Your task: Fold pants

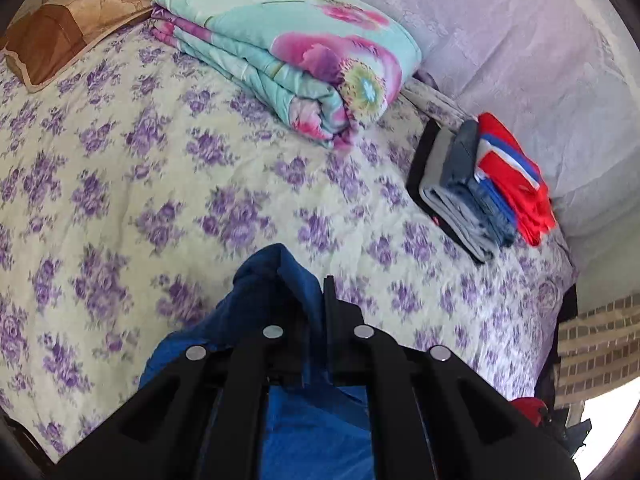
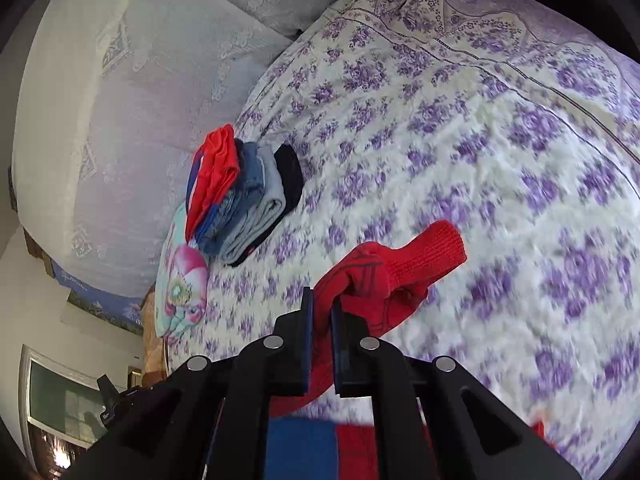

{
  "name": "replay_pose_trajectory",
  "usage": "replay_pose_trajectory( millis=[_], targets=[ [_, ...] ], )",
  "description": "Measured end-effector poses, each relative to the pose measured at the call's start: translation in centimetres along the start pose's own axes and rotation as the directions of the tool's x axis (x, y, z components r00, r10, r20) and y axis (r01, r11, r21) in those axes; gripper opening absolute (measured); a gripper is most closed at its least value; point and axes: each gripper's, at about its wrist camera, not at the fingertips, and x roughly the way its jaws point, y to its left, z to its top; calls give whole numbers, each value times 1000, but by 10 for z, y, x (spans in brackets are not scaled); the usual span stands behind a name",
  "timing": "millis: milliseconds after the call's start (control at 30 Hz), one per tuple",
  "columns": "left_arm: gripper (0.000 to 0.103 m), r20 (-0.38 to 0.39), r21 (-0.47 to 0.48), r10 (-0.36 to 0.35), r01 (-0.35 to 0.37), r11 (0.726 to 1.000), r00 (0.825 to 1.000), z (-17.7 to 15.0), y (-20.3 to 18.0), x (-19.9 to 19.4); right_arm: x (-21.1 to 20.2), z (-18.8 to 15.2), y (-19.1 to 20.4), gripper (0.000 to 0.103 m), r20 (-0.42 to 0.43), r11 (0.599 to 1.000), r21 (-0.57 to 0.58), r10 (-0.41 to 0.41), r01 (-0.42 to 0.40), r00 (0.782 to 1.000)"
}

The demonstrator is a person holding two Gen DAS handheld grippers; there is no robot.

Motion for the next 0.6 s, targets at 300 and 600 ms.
replay_pose_trajectory(
  millis=[300, 600],
  targets=[
    [43, -74, 63, 83, -79, 995, 994, 3, -17, 54, 57, 16, 0, 60, -35, 987, -112, -116, 111, 993],
    [63, 22, 12, 189, -190, 982, 982, -23, 27, 7, 85, 10, -58, 52, -182, 997, -29, -77, 73, 980]
  ],
)
